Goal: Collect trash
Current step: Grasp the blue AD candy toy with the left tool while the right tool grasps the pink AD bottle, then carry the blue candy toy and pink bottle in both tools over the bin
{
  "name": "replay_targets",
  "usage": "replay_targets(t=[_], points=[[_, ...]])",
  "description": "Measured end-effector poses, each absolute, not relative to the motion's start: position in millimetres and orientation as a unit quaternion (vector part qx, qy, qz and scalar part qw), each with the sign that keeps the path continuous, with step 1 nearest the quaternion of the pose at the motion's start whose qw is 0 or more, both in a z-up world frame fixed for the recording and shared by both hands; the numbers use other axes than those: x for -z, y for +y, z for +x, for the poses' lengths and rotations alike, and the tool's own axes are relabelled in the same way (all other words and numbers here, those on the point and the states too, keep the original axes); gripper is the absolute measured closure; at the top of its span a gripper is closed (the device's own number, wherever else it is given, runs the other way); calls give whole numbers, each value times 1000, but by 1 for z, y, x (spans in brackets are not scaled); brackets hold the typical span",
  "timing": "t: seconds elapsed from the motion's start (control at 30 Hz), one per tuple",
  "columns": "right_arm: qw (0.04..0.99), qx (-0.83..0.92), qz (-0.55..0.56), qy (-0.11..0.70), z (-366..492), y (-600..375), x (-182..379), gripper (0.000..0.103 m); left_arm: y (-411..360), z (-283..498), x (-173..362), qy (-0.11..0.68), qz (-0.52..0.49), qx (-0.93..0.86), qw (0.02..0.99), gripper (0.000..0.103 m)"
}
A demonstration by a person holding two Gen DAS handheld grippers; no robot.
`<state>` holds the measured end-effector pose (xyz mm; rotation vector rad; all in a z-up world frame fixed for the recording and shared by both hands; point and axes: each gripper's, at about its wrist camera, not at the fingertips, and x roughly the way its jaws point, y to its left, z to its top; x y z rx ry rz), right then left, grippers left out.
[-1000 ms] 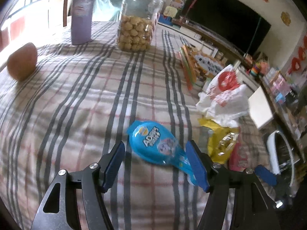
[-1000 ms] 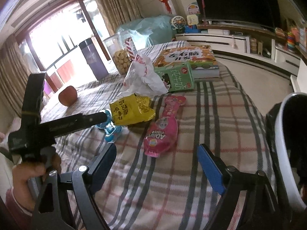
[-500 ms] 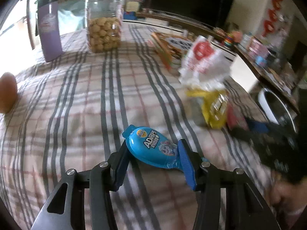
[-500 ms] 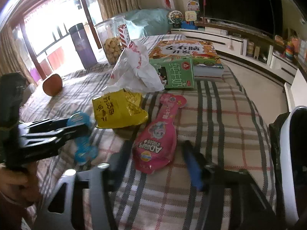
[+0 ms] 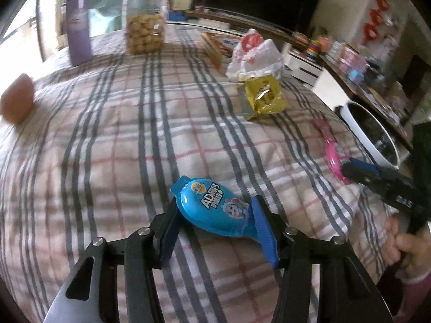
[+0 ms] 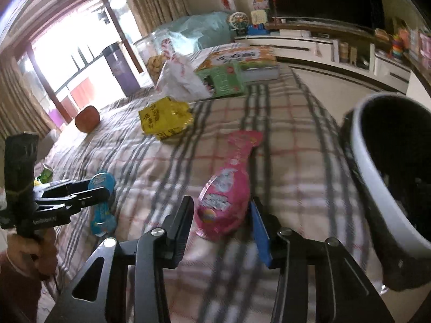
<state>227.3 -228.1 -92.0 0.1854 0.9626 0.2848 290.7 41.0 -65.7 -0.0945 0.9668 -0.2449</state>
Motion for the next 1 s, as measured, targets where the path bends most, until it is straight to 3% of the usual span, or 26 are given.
replay_targets(t=[0.07,0.13,0.37,0.57,0.63,1.0], points=[[877,-128,93,453,225,-235,88,55,37,285,64,459,-56,89,882,35],[881,-130,101,443,225,-240,85,49,30,279,65,456,-63,52,886,32],[869,-165,95,458,235,-231,94,48,-4,254,70,445,-30,-51,893,25],[866,-174,59,465,236,-218,97,51,-13,249,70,432,-38,-47,900,62],[867,-176,46,465,234,-213,97,62,-6,247,70,428,-54,-37,901,78],[882,-169,79,433,210,-228,84,64,6,228,64,418,-89,55,902,86]])
